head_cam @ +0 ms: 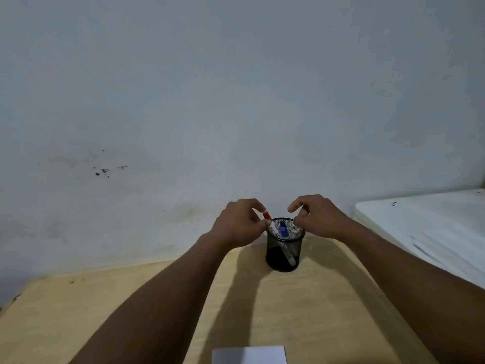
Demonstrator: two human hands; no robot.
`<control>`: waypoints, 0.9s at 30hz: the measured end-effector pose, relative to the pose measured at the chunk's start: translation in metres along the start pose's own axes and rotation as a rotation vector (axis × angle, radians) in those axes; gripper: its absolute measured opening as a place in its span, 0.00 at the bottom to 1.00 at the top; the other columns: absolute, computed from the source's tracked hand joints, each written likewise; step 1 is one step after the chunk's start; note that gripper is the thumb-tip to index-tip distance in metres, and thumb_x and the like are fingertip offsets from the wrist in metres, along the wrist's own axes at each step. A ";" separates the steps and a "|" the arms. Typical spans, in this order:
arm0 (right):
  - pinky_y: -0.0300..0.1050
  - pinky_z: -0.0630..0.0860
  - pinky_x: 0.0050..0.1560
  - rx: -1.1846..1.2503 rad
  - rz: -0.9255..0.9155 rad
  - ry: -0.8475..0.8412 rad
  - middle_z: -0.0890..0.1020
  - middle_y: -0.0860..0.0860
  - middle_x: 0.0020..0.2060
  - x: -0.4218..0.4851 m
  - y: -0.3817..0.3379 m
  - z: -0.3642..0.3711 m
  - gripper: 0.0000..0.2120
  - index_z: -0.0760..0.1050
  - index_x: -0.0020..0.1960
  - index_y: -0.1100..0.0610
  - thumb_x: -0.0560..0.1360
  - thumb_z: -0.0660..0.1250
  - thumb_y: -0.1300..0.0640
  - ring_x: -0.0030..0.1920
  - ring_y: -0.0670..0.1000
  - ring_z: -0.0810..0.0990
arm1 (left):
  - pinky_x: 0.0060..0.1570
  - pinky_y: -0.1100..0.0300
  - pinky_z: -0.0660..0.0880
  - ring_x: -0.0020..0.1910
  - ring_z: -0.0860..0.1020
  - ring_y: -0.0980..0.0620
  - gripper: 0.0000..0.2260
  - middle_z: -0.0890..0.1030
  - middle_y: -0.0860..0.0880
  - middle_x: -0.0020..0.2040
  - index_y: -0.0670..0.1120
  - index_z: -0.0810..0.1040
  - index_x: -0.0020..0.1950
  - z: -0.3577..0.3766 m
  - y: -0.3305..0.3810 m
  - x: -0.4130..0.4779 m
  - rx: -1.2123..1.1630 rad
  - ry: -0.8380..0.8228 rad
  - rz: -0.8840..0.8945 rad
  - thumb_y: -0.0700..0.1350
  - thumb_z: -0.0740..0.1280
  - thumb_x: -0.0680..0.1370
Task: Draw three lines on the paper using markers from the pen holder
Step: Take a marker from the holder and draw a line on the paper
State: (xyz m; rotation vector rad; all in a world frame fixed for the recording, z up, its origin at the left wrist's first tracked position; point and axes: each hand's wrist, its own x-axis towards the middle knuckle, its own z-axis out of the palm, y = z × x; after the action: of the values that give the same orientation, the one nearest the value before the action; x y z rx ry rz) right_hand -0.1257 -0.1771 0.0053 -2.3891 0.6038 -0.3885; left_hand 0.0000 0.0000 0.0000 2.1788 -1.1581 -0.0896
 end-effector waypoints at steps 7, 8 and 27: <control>0.49 0.79 0.40 0.029 -0.006 -0.049 0.86 0.58 0.38 0.011 0.014 0.008 0.09 0.86 0.43 0.48 0.70 0.70 0.60 0.36 0.51 0.80 | 0.47 0.55 0.81 0.43 0.85 0.55 0.13 0.88 0.52 0.42 0.53 0.86 0.51 0.022 0.012 0.019 0.010 -0.026 0.061 0.59 0.74 0.73; 0.48 0.76 0.39 0.026 -0.015 -0.057 0.85 0.59 0.38 0.010 0.014 0.009 0.09 0.85 0.40 0.46 0.69 0.70 0.59 0.36 0.51 0.78 | 0.46 0.54 0.82 0.43 0.85 0.55 0.11 0.88 0.51 0.41 0.53 0.87 0.48 0.023 0.013 0.019 0.000 -0.029 0.059 0.58 0.73 0.72; 0.45 0.74 0.36 0.127 0.039 0.020 0.82 0.55 0.48 -0.037 -0.046 -0.011 0.16 0.76 0.62 0.52 0.75 0.70 0.50 0.41 0.52 0.80 | 0.36 0.61 0.80 0.39 0.87 0.51 0.06 0.87 0.47 0.40 0.45 0.86 0.47 -0.058 0.040 -0.037 -0.338 0.303 -0.049 0.44 0.69 0.79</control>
State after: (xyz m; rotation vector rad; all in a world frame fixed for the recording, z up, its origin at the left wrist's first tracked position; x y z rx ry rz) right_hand -0.1471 -0.1322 0.0388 -2.2514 0.6149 -0.4214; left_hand -0.0306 0.0424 0.0601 1.8454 -0.8500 0.0229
